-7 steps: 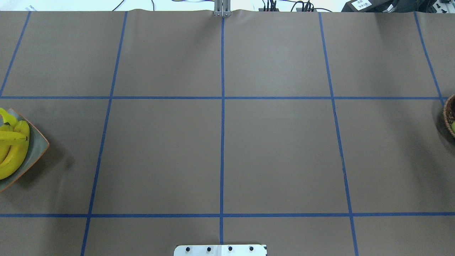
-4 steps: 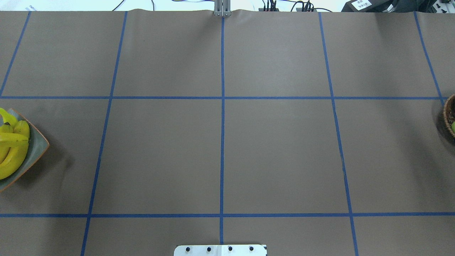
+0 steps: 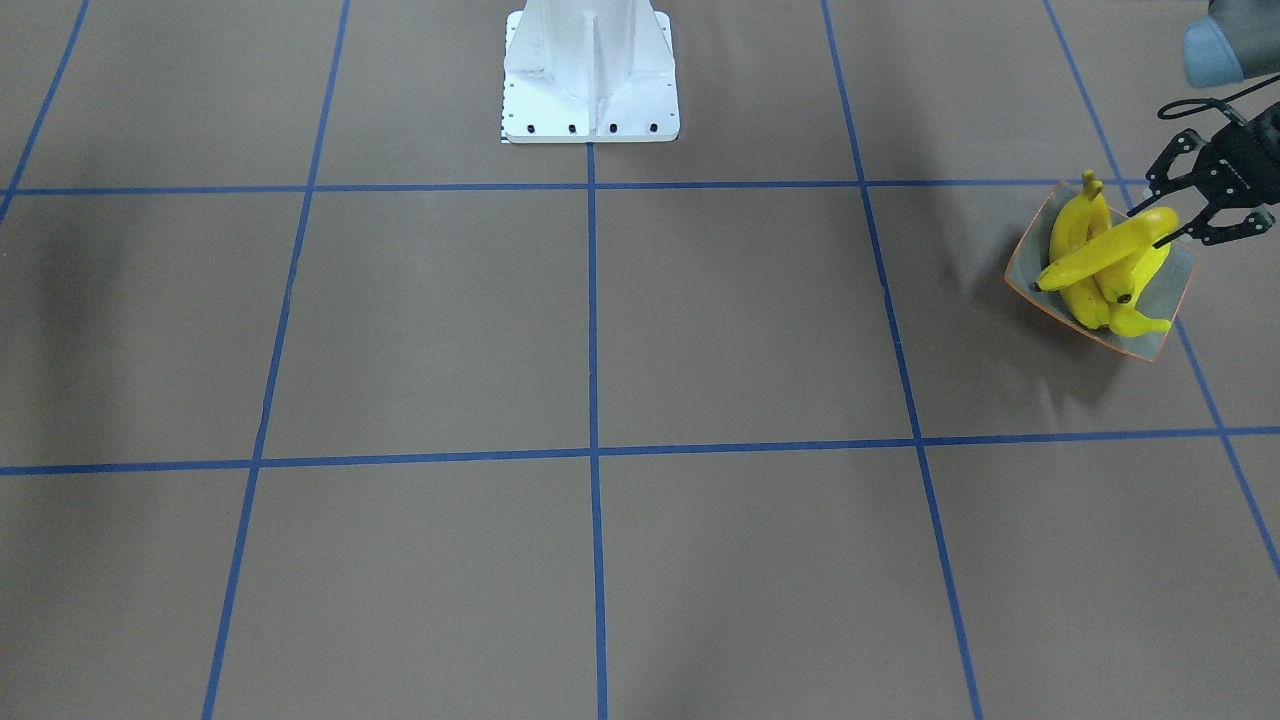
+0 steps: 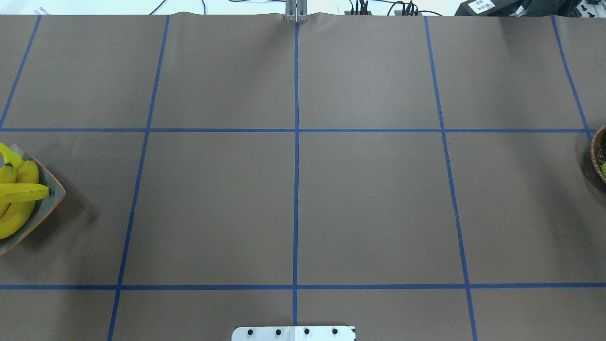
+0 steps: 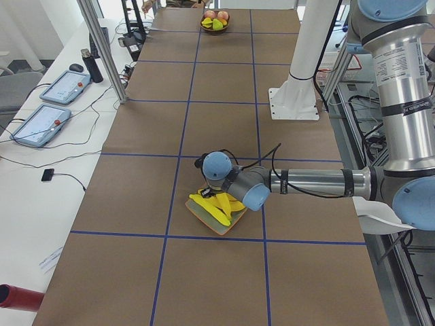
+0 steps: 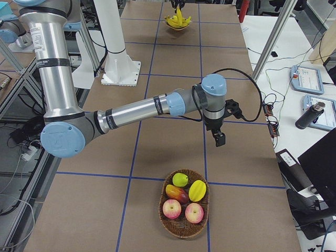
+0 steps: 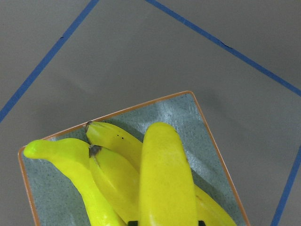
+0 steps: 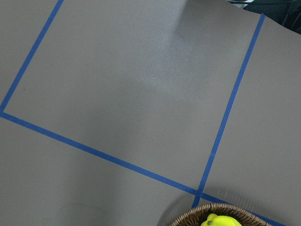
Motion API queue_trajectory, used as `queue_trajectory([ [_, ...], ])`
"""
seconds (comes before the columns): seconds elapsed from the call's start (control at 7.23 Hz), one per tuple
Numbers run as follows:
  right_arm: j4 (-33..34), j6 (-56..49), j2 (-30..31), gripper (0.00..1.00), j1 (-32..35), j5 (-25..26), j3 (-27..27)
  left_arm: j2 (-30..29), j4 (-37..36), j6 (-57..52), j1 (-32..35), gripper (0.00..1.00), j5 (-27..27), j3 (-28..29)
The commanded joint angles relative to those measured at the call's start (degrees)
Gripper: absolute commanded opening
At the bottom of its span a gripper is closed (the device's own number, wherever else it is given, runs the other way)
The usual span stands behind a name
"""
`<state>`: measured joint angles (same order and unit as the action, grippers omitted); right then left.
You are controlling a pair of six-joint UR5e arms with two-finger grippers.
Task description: Transfer all bananas from basket to plate
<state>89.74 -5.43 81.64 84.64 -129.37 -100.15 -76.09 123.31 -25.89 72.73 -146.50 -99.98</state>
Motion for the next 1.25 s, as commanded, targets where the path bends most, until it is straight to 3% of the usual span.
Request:
queue_trajectory([
  [0.0,0.0,0.1,-0.2,1.00,0.0,0.0,0.0,-0.3,0.0,0.1,0.0,0.81,0.0,0.4],
  [0.14,0.0,0.1,-0.2,1.00,0.0,0.0,0.0,-0.7,0.0,0.1,0.0,0.81,0.0,0.5],
  [0.42,0.1,0.1,-0.3,1.00,0.0,0.0,0.0,-0.9,0.0,0.2,0.0,0.99,0.0,0.3],
  [0.69,0.1,0.1,-0.1,1.00,0.0,0.0,0.1,-1.1,-0.4,7.8,0.3,1.00,0.2,-2.0],
  [1.11,0.3,0.2,2.2,1.00,1.8,0.0,0.3,-2.4,-4.5,23.6,3.7,1.00,10.3,-2.9],
])
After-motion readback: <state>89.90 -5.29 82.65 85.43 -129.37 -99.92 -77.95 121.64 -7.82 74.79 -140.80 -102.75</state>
